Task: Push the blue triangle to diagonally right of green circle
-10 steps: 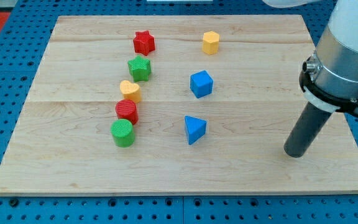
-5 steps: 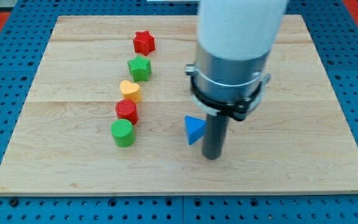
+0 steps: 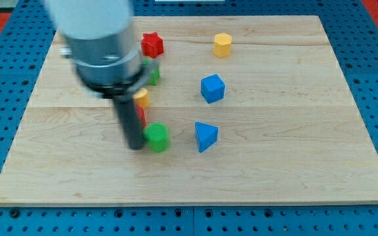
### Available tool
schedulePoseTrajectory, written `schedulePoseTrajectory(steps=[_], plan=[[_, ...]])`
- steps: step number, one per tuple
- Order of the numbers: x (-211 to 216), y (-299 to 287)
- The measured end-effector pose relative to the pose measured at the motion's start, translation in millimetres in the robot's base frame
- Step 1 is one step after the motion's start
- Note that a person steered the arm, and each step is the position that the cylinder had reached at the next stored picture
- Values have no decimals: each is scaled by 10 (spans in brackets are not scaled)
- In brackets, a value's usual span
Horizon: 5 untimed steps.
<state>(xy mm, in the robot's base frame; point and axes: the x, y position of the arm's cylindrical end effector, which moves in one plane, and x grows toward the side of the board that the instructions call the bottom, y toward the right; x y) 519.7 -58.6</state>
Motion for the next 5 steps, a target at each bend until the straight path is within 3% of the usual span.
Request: schedulePoseTrajectory(steps=[1, 3, 5], plan=[[-1, 686], [-28, 885], [-319, 1894]])
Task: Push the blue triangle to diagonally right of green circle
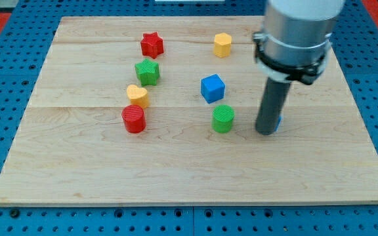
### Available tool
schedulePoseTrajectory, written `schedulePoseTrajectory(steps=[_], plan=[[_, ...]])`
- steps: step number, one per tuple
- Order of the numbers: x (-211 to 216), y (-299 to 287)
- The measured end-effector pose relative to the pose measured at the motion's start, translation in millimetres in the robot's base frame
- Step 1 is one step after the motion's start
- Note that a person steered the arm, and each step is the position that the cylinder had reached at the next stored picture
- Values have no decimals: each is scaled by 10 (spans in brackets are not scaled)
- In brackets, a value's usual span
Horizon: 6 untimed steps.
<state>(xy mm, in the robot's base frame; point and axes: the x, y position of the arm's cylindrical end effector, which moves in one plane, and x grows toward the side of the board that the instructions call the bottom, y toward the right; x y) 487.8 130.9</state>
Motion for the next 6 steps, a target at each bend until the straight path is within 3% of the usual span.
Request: schedulePoseTrajectory(steps=[2, 3, 4, 5, 6], plan=[[-513, -152], [-456, 480], [-528, 408], [-1046, 469], [-1047, 863]])
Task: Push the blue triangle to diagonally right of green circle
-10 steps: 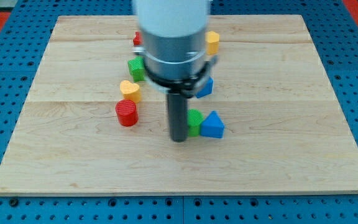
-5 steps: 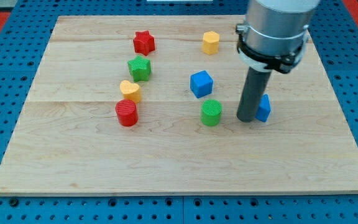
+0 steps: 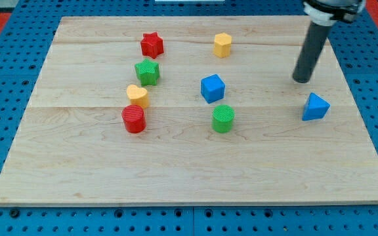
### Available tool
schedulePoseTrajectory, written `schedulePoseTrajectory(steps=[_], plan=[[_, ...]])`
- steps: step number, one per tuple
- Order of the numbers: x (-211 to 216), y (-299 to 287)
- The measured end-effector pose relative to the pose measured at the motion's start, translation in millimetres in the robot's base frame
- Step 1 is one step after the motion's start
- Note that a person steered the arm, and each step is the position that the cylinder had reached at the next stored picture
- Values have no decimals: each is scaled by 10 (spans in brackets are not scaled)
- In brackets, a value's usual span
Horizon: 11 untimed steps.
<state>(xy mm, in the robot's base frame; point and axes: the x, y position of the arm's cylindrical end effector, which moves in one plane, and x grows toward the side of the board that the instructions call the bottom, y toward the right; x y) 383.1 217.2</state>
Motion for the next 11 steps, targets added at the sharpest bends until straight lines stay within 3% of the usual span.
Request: schedulePoseTrajectory(steps=[3, 4, 5, 6, 7, 8, 10, 11], plan=[[765, -213], [521, -191], [395, 280], [649, 268], [712, -223], [1038, -514], [470, 86], [808, 99]])
